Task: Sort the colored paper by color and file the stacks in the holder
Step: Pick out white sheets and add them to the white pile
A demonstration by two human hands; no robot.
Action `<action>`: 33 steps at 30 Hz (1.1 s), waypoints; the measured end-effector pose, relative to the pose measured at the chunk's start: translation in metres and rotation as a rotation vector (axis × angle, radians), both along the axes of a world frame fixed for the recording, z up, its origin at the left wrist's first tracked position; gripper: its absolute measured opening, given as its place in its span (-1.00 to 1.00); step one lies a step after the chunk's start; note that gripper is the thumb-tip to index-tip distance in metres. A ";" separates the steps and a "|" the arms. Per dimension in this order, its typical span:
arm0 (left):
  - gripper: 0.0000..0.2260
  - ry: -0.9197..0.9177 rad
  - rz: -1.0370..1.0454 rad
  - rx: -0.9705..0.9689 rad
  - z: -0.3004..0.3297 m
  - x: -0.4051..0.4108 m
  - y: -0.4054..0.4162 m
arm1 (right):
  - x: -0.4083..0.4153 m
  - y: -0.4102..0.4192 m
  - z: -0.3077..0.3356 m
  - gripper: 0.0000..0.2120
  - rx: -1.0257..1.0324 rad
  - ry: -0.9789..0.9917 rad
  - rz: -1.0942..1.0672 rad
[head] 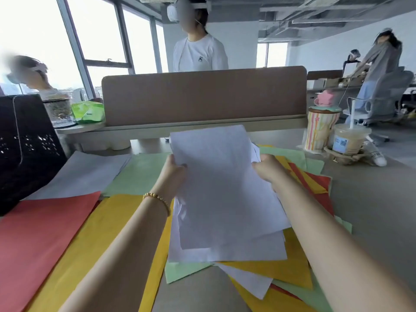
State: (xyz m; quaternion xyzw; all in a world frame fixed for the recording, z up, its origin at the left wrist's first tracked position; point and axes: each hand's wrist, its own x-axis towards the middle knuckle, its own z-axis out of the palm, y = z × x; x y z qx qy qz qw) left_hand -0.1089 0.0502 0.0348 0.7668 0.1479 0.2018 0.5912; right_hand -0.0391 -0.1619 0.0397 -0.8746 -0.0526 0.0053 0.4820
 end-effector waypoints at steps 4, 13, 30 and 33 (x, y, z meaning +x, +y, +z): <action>-0.83 -0.277 0.006 -0.195 0.050 -0.027 -0.018 | -0.020 -0.001 0.041 -0.74 0.301 -0.185 0.019; -0.76 -0.584 -0.091 -0.175 0.087 -0.051 -0.021 | -0.057 -0.010 0.080 -0.90 0.694 -0.413 0.197; -0.87 -0.203 -0.128 -0.241 0.019 -0.049 -0.017 | -0.054 -0.021 0.019 -0.54 0.460 -0.184 0.172; -0.82 -0.233 -0.024 -0.257 0.031 -0.045 -0.016 | -0.055 -0.016 0.015 -0.59 0.423 -0.138 0.189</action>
